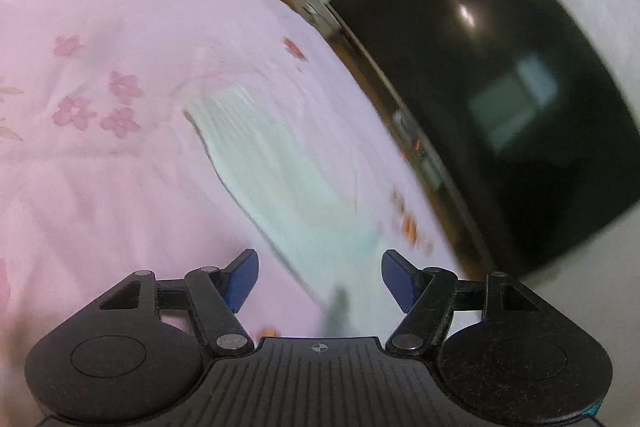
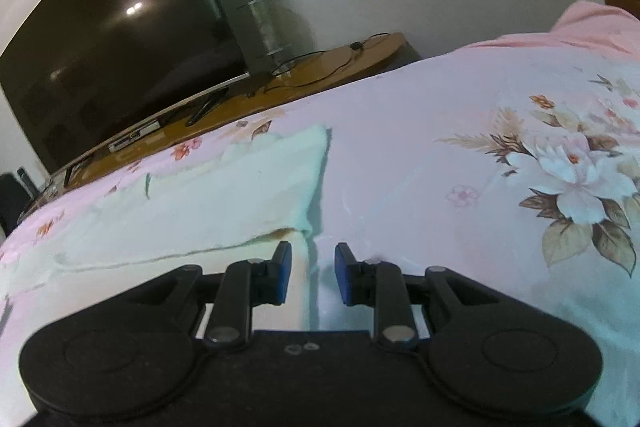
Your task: Fold small clothes
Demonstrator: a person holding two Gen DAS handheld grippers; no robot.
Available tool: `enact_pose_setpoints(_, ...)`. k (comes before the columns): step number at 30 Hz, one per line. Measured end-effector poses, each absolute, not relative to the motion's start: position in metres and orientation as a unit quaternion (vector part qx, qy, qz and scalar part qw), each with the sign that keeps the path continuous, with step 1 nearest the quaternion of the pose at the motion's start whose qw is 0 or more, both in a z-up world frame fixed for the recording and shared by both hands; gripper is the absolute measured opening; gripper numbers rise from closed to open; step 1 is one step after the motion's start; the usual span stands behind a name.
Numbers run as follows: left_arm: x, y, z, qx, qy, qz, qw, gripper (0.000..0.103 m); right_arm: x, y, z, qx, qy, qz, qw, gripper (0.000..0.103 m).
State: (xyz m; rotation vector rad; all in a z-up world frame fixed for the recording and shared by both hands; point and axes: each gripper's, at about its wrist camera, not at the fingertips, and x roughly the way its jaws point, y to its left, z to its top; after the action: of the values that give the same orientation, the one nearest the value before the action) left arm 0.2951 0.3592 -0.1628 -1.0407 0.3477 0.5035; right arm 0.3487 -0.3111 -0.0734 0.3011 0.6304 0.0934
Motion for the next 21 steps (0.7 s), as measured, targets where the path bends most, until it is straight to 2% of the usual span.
enact_pose_setpoints(2, 0.296, 0.369, -0.167, -0.505, 0.152, 0.239, 0.816, 0.069, 0.351, -0.31, -0.07, 0.153, 0.308, 0.041, 0.938, 0.026)
enact_pose_setpoints(4, 0.301, 0.374, -0.169, -0.503, 0.153, 0.248, 0.814, 0.062, 0.353, -0.31, -0.066, 0.162, 0.305, 0.042, 0.937, 0.027)
enact_pose_setpoints(6, 0.306, 0.379, -0.172, -0.497, 0.163, 0.258, 0.812, 0.047, 0.351, -0.312, -0.063, 0.164, 0.305, 0.039, 0.937, 0.027)
enact_pose_setpoints(7, 0.308, 0.384, -0.173, -0.499, 0.165, 0.261, 0.809, 0.044, 0.352, -0.312, -0.062, 0.165, 0.304, 0.038, 0.937, 0.027)
enact_pose_setpoints(10, 0.312, 0.391, -0.176, -0.496, 0.177, 0.275, 0.804, 0.023, 0.355, -0.316, -0.06, 0.169, 0.306, 0.032, 0.936, 0.027)
enact_pose_setpoints(11, 0.313, 0.398, -0.175, -0.491, 0.186, 0.279, 0.804, 0.011, 0.355, -0.318, -0.06, 0.168, 0.307, 0.029, 0.936, 0.027)
enact_pose_setpoints(12, 0.317, 0.4, -0.174, -0.483, 0.197, 0.282, 0.805, 0.003, 0.355, -0.319, -0.059, 0.168, 0.309, 0.026, 0.936, 0.027)
enact_pose_setpoints(16, 0.332, 0.398, -0.148, -0.428, 0.201, 0.253, 0.844, 0.003, 0.355, -0.327, -0.06, 0.168, 0.314, 0.02, 0.934, 0.027)
enact_pose_setpoints(21, 0.363, 0.346, -0.1, -0.376, 0.179, 0.171, 0.893, 0.003, 0.354, -0.331, -0.062, 0.169, 0.316, 0.013, 0.933, 0.027)
